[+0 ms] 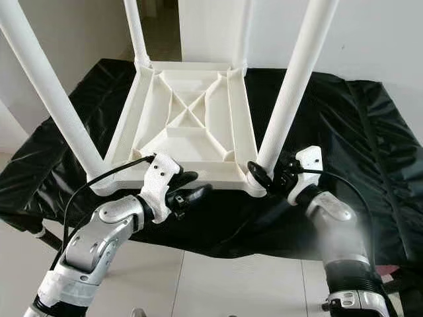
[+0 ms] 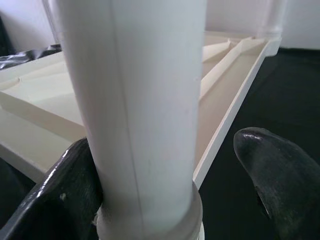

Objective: Building children table

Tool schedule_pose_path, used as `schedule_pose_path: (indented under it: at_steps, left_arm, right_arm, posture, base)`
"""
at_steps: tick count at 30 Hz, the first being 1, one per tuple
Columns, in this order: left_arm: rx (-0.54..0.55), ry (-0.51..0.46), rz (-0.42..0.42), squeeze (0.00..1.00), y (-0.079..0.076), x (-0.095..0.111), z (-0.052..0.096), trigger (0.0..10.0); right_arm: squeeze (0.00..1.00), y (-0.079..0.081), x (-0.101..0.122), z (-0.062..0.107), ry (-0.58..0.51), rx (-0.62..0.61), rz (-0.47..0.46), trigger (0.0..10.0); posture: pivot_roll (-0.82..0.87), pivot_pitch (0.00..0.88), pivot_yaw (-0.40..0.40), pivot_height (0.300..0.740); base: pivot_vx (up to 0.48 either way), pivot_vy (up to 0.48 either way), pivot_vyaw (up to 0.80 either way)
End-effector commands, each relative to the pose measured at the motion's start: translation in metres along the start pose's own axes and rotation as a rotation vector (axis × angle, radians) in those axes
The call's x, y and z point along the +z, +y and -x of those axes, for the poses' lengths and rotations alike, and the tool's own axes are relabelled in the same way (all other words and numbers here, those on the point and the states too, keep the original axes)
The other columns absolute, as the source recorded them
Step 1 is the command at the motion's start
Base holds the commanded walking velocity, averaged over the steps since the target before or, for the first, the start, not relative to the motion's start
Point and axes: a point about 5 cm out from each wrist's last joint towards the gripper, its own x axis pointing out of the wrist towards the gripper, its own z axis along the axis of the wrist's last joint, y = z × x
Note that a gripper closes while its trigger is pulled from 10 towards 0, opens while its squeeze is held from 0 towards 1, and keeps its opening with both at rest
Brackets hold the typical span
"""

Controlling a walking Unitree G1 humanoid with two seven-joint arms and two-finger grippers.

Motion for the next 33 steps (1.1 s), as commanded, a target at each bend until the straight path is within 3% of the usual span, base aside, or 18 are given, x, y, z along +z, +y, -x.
schedule_pose_path:
  at_steps: [1,17,18,19,21,22,24,25,32,33]
  left_arm:
    - [0.029,0.014,0.014,0.00,0.003,-0.002,0.001,10.0]
    - [0.022,-0.013,-0.033,0.00,-0.008,-0.001,-0.007,10.0]
    - [0.030,-0.017,-0.029,0.00,-0.008,0.000,-0.007,10.0]
    - [0.038,-0.020,-0.043,0.00,-0.008,0.000,-0.007,10.0]
    - [0.038,-0.020,-0.043,0.00,-0.008,0.000,-0.007,10.0]
    - [0.019,-0.023,-0.062,0.00,-0.012,0.000,-0.005,10.0]
    - [0.009,-0.024,-0.070,0.00,-0.014,0.000,-0.005,10.0]
    - [0.001,-0.026,-0.083,0.00,-0.015,0.000,-0.004,10.0]
    - [-0.003,-0.019,-0.132,0.00,-0.014,-0.002,-0.003,10.0]
    - [0.001,-0.023,-0.142,0.00,-0.014,-0.002,-0.003,10.0]
  right_arm:
    - [0.00,-0.020,-0.004,0.010,0.033,-0.113,0.000,10.0]
    - [0.00,0.007,-0.012,0.000,0.038,-0.041,0.006,10.0]
    - [0.00,0.007,-0.012,-0.001,0.037,-0.034,0.014,5.5]
    - [0.00,0.007,-0.012,-0.002,0.034,-0.032,0.025,4.7]
    - [0.00,0.007,-0.012,-0.002,0.034,-0.032,0.025,4.7]
    - [0.00,0.008,-0.008,-0.006,0.020,-0.015,0.033,2.7]
    - [0.00,0.008,-0.007,-0.007,0.014,-0.011,0.036,2.7]
    - [0.00,0.008,-0.005,-0.009,0.011,-0.003,0.043,0.0]
    - [0.00,0.008,0.002,-0.015,-0.010,0.019,0.060,0.0]
    - [0.00,0.008,0.003,-0.015,-0.007,0.010,0.071,1.8]
  posture:
    - [-0.03,0.087,0.009,0.740]
    - [-0.05,0.110,0.020,0.740]
    - [-0.04,0.111,0.021,0.740]
    - [-0.04,0.111,0.021,0.740]
    - [-0.04,0.111,0.021,0.740]
    - [-0.04,0.109,0.014,0.740]
    - [-0.04,0.109,0.014,0.740]
    - [-0.03,0.108,0.012,0.740]
    - [-0.03,0.106,0.010,0.740]
    - [-0.03,0.104,0.006,0.740]
  base:
    - [0.000,0.000,0.00]
    - [0.000,0.000,0.00]
    - [0.000,0.000,0.00]
    - [0.000,0.000,0.00]
    - [0.000,0.000,0.00]
    - [0.000,0.000,0.00]
    - [0.000,0.000,0.00]
    - [0.000,0.000,0.00]
    - [0.000,0.000,0.00]
    - [0.000,0.000,0.00]
